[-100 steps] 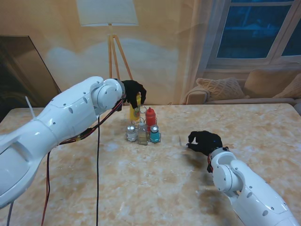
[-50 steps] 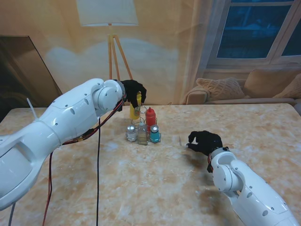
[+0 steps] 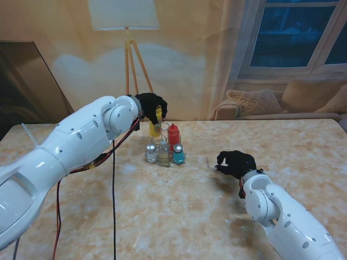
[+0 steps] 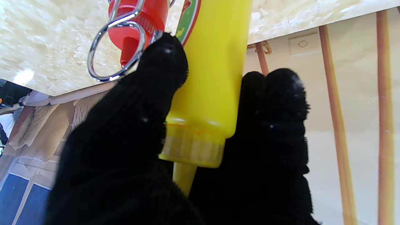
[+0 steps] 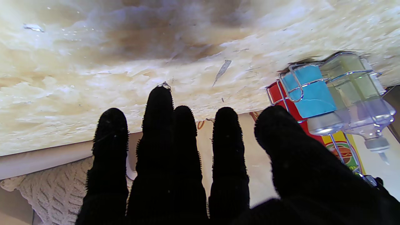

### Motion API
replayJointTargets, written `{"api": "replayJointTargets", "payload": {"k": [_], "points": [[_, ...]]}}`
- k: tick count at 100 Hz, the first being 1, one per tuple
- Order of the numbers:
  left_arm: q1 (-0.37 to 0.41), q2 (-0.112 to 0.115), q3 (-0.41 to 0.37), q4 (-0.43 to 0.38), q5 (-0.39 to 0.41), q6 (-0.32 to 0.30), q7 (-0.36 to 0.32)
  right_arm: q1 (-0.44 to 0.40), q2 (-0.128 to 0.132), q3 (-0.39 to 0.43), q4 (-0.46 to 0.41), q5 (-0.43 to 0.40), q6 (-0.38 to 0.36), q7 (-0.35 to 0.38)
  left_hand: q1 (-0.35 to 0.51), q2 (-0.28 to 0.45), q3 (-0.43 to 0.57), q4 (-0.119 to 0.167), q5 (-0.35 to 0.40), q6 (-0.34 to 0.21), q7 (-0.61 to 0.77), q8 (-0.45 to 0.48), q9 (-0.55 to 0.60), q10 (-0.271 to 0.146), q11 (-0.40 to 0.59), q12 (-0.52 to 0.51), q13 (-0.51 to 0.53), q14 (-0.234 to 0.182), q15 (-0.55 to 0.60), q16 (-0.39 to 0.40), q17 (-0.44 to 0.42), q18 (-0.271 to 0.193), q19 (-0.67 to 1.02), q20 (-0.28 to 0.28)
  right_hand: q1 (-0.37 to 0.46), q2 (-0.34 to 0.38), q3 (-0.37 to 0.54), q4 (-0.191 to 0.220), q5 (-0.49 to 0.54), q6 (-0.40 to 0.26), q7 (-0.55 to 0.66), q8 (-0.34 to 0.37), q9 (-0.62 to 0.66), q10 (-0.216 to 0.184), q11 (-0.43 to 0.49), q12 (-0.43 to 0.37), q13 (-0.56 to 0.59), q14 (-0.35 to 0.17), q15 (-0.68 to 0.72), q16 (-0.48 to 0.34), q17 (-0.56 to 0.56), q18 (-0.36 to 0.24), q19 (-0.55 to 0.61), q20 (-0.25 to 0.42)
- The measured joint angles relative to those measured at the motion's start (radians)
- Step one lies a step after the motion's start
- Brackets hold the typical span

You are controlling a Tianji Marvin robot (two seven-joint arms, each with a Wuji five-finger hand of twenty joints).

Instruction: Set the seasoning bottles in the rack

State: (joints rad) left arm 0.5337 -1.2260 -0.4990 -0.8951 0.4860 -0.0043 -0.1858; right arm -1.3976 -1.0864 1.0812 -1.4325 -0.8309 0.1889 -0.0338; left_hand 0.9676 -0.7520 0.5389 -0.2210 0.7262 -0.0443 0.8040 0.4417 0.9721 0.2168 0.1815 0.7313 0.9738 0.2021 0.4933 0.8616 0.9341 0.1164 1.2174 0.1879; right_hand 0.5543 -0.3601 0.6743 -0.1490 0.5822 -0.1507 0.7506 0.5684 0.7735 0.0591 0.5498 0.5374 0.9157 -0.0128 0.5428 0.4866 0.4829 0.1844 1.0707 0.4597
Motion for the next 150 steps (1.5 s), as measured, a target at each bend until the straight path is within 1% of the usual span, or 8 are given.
{"api": "replayJointTargets", "payload": {"k": [21, 38, 60, 70, 84, 98, 128, 150], "points": [[0.041, 0.023, -0.041, -0.054, 0.032, 0.004, 0.005, 0.002, 0.000, -0.002, 0.002, 0.001, -0.002, 0.000, 0.000, 0.000, 0.000, -0.001, 0.000, -0.001, 0.001, 0.000, 0.000, 0.000, 0.000, 0.000, 0.000, 0.000, 0.000, 0.000, 0.000, 0.000, 0.000, 0.000, 0.000, 0.000, 0.000, 0.000, 0.000, 0.000, 0.000, 0.000, 0.000, 0.000, 0.000, 0.000, 0.000, 0.000, 0.000, 0.000, 0.006, 0.000, 0.000, 0.000], [0.052, 0.034, -0.045, -0.076, 0.041, -0.002, 0.009, 0.002, 0.000, -0.002, 0.002, 0.001, -0.002, -0.002, 0.000, 0.000, 0.000, -0.001, 0.000, -0.004, 0.005, 0.000, 0.000, 0.000, 0.000, 0.000, 0.000, 0.000, 0.000, 0.000, 0.000, 0.000, 0.000, 0.000, 0.000, 0.000, 0.000, 0.000, 0.000, 0.000, 0.000, 0.000, 0.000, 0.000, 0.000, 0.000, 0.000, 0.000, 0.000, 0.000, 0.006, 0.000, 0.000, 0.000], [0.071, 0.052, -0.057, -0.125, 0.062, -0.002, -0.018, 0.002, 0.000, -0.002, 0.002, 0.001, -0.003, -0.004, 0.000, 0.000, 0.000, -0.001, 0.000, -0.005, 0.007, 0.000, 0.000, 0.000, 0.000, 0.000, 0.000, 0.000, 0.000, 0.000, 0.000, 0.000, 0.000, 0.000, 0.000, 0.000, 0.000, 0.000, 0.000, 0.000, 0.000, 0.000, 0.000, 0.000, 0.000, 0.000, 0.000, 0.000, 0.000, 0.000, 0.006, 0.000, 0.000, 0.000], [0.071, 0.052, -0.057, -0.125, 0.062, 0.002, -0.017, 0.001, 0.000, 0.000, 0.002, 0.000, -0.003, -0.005, 0.000, 0.000, 0.000, -0.001, 0.000, -0.006, 0.007, 0.000, -0.001, 0.000, 0.000, 0.000, 0.000, 0.000, 0.000, 0.000, 0.000, 0.000, 0.000, 0.000, 0.000, 0.000, 0.000, 0.000, 0.000, 0.000, 0.000, 0.000, 0.000, 0.000, 0.000, 0.000, 0.000, 0.000, 0.000, 0.000, 0.006, 0.000, 0.000, 0.000], [0.082, 0.045, -0.073, -0.115, 0.052, 0.012, 0.006, -0.001, 0.000, 0.002, 0.001, -0.001, -0.003, -0.006, 0.000, 0.000, 0.000, -0.001, 0.000, -0.006, 0.008, 0.000, -0.001, 0.000, 0.001, 0.001, 0.001, 0.004, 0.000, 0.000, 0.000, 0.005, 0.000, 0.000, 0.000, 0.000, 0.000, 0.000, 0.000, 0.000, 0.000, -0.003, 0.000, 0.000, 0.000, 0.000, 0.000, 0.000, 0.000, 0.000, 0.006, 0.000, 0.000, 0.000], [0.103, 0.042, -0.111, -0.114, 0.011, 0.012, 0.009, -0.002, 0.000, 0.003, 0.001, -0.002, -0.003, -0.006, 0.000, 0.000, 0.001, -0.001, 0.000, -0.006, 0.013, 0.000, -0.001, 0.004, 0.001, 0.002, 0.001, 0.008, 0.001, 0.001, 0.000, 0.014, 0.000, 0.000, 0.000, 0.000, 0.000, 0.000, 0.000, 0.000, 0.000, -0.003, 0.000, 0.000, 0.000, 0.000, 0.000, 0.000, 0.000, 0.000, 0.006, 0.000, 0.000, 0.000], [0.102, 0.046, -0.105, -0.122, 0.023, 0.017, 0.006, -0.001, 0.000, 0.002, 0.001, -0.002, -0.004, -0.005, 0.000, 0.000, 0.002, -0.001, 0.000, -0.006, 0.016, 0.001, -0.001, 0.004, 0.001, 0.002, 0.002, 0.008, 0.001, 0.001, 0.000, 0.015, 0.000, 0.000, 0.000, -0.017, 0.002, 0.000, 0.000, 0.000, 0.002, -0.003, 0.000, 0.000, 0.000, 0.000, 0.000, 0.000, 0.000, 0.000, 0.006, 0.000, 0.000, 0.000], [0.095, 0.042, -0.093, -0.114, 0.014, 0.028, 0.006, -0.001, 0.000, 0.002, 0.001, -0.002, -0.004, -0.005, 0.000, 0.000, 0.002, -0.001, 0.000, -0.006, 0.017, 0.002, -0.001, 0.005, 0.002, 0.003, 0.009, 0.009, 0.001, 0.001, 0.001, 0.016, 0.000, 0.000, 0.000, -0.017, 0.002, 0.000, 0.000, 0.000, 0.002, -0.004, 0.000, 0.000, 0.000, 0.000, 0.000, 0.000, 0.000, 0.000, 0.006, 0.000, 0.000, 0.000]]}}
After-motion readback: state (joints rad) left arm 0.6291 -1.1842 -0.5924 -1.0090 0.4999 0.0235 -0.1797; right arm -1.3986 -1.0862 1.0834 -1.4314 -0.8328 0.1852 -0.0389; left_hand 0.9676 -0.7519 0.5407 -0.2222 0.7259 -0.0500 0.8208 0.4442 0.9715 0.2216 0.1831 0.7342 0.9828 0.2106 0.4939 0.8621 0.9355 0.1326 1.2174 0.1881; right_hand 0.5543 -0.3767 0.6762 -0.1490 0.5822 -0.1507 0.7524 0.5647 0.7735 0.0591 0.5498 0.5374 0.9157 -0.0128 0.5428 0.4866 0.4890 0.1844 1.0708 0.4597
